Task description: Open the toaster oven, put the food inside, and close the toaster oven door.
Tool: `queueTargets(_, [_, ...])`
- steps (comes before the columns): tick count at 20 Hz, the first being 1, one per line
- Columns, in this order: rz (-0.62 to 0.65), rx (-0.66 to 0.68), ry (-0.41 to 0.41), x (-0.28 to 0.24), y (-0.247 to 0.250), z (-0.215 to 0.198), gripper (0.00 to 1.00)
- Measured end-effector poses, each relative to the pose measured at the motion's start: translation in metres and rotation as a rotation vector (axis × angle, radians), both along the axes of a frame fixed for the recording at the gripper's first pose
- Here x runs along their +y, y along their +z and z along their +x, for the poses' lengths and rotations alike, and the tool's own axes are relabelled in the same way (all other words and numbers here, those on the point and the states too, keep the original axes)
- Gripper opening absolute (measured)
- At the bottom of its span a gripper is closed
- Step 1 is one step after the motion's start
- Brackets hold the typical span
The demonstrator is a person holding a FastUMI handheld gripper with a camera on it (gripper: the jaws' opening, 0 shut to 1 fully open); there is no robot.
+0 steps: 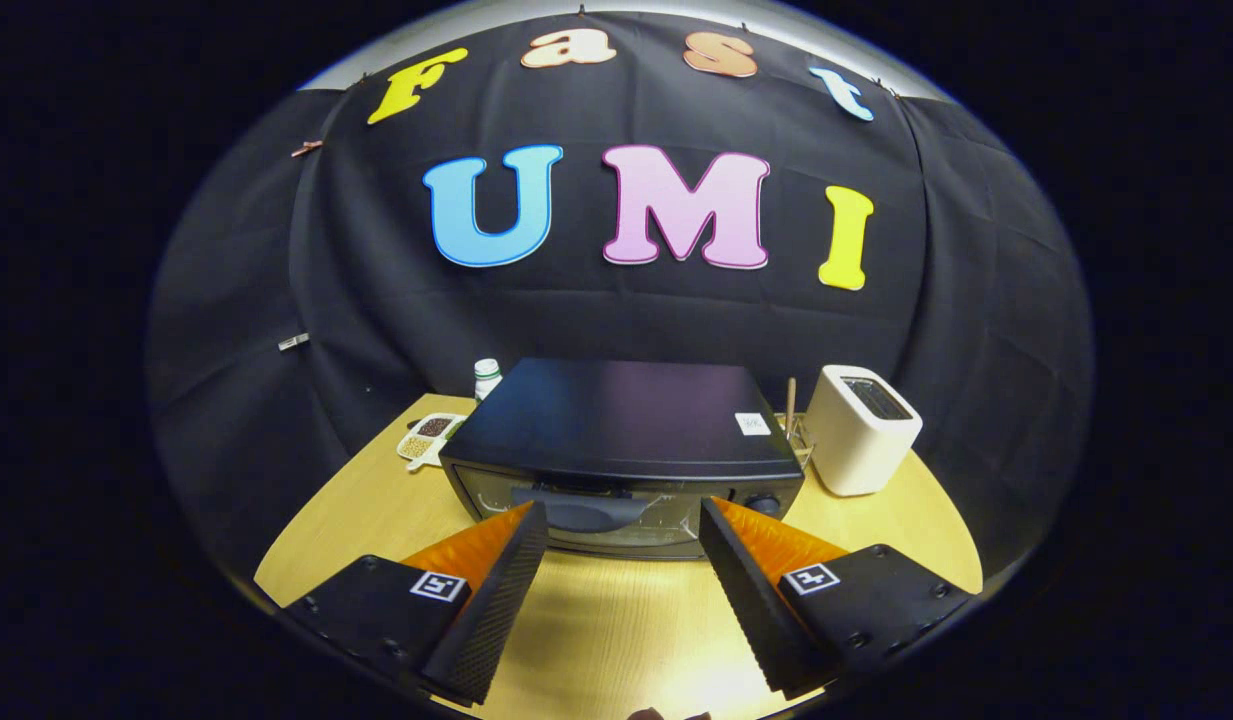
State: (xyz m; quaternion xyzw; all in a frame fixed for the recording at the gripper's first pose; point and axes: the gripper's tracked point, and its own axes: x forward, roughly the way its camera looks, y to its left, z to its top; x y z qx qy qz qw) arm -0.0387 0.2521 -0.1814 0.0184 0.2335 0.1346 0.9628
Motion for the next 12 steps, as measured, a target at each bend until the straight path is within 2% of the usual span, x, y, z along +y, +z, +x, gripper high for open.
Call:
queueTargets(4, [0.045, -0.087, -0.025, -0.028, 0.054, 0.006, 0.99])
queueTargets(12, [0.027, -0.271, -0.091, -0.111, 0.15, 0.008, 0.98])
